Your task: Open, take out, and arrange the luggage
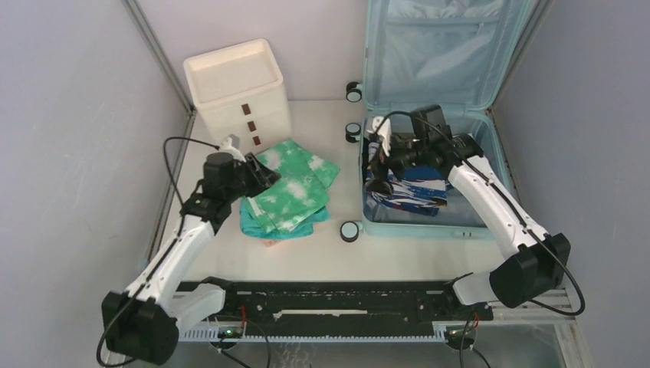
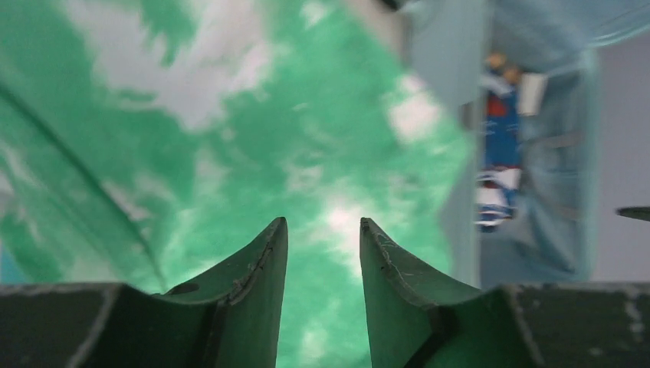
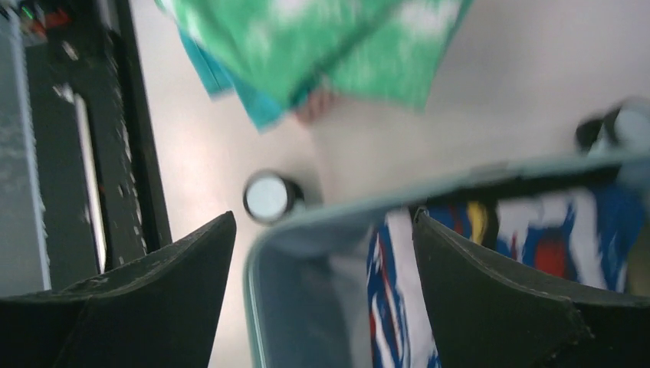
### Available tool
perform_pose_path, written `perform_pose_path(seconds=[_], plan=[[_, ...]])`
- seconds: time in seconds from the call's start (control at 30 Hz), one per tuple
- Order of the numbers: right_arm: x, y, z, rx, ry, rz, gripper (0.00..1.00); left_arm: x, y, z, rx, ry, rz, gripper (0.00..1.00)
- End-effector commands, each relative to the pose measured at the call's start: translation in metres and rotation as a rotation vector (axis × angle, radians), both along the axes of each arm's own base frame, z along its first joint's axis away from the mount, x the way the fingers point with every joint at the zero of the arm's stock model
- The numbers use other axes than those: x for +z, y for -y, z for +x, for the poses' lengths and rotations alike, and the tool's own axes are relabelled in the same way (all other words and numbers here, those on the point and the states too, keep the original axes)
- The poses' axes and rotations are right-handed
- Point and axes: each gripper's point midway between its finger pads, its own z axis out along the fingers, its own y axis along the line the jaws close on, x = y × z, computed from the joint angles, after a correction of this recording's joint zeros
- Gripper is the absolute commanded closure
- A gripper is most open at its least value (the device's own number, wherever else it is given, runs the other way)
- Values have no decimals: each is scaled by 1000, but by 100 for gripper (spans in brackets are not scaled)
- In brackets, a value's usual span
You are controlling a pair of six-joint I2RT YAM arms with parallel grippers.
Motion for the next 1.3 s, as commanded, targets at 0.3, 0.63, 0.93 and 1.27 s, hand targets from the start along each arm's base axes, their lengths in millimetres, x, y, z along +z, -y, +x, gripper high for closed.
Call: perform_pose_path(seconds=[0.3,0.63,0.93,1.27], plan=[[-116,95,37,-158,154,-352,0,-32,-35,-9,125,-26,171,46],[-171,81,71,-322,184,-491,1,28,-49,-46,212,173,43,40],[-216,94,84,-402,147,-555,20,21,-50,-67,231,190,-44,37],[-171,99,66,-388,87,-382,84,34,-43,-66,191,215,-58,37]])
